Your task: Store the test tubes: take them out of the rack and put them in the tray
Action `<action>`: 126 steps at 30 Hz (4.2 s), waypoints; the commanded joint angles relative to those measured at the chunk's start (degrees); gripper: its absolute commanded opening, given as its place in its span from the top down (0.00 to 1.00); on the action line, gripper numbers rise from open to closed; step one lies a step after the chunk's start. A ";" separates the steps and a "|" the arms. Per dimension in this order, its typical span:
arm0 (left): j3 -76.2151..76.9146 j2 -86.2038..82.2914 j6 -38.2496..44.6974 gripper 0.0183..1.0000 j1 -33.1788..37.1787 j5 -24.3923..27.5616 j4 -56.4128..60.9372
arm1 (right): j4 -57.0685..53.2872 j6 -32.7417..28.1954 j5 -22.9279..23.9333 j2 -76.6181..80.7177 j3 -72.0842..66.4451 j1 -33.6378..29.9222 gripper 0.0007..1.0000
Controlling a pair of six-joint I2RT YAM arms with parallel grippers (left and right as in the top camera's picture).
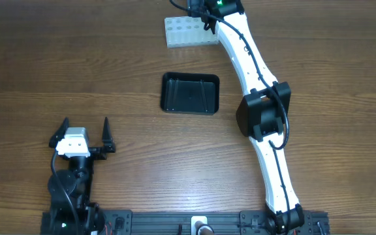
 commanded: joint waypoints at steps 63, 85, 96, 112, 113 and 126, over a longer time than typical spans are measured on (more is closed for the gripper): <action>-0.26 -0.44 0.85 0.00 0.35 0.74 -0.04 | -0.13 -0.33 -0.70 4.28 -0.52 1.62 0.80; -0.24 -0.44 0.85 0.00 0.35 0.74 -0.04 | -1.75 -0.31 -0.74 2.08 -0.46 1.75 0.92; -0.26 -0.44 0.85 0.00 0.35 0.74 -0.04 | -2.78 -0.31 -0.74 -3.21 -0.46 1.81 0.93; -0.24 -0.44 0.85 0.00 0.35 0.74 -0.04 | -7.56 -0.31 -0.76 -12.44 -0.46 1.84 0.93; -0.26 -0.44 0.85 0.00 0.35 0.74 -0.04 | -8.70 -0.31 -0.74 -13.11 -0.46 1.88 0.93; -0.24 -0.44 0.85 0.00 0.35 0.74 -0.04 | -27.43 6.36 -6.40 -15.67 -0.48 3.93 0.95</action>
